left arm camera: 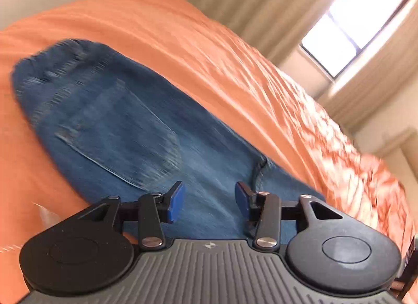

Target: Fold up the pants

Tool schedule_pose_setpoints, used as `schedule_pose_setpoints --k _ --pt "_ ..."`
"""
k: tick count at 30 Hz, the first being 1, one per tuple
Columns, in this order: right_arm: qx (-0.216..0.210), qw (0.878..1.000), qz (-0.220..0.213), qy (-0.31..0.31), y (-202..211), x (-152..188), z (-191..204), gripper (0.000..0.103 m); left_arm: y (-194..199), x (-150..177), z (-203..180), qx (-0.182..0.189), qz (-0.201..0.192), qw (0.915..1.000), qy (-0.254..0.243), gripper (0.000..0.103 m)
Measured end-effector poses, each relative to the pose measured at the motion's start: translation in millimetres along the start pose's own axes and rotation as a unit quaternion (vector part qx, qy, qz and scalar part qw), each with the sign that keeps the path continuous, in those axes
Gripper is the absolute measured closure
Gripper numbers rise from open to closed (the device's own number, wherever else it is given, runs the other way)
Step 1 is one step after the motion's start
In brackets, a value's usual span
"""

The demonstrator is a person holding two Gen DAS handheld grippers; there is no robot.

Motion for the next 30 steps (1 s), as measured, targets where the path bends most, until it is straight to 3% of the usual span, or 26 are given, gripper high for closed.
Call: schedule_pose_setpoints --k 5,12,16,23,30 --pt "-0.017 1.0 -0.003 0.017 0 -30 29 0.098 28 -21 66 0.021 -0.046 0.9955 0.08 0.043" --pt "-0.042 0.998 0.007 0.038 -35 -74 65 0.098 42 -38 168 0.041 -0.107 0.9732 0.199 0.039" --pt "-0.054 0.997 0.016 0.049 -61 -99 82 0.098 27 -47 211 0.057 -0.116 0.9612 0.244 0.039" --pt "-0.053 0.997 0.028 0.055 -105 -138 84 0.098 -18 -80 231 0.063 -0.112 0.9611 0.244 0.039" --pt "-0.07 0.995 0.065 0.031 -145 -158 77 0.097 -42 -97 231 0.053 -0.125 0.9673 0.214 0.039"
Point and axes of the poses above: each gripper's, at about its wrist camera, not at the fingertips, and y roughly against the way its jaws point, z to its left, x to its underside, the point moved 9 cm from there along -y, roughly the way its jaws point, and after that the axes turned 15 degrees about z, right-handed, at the moved point
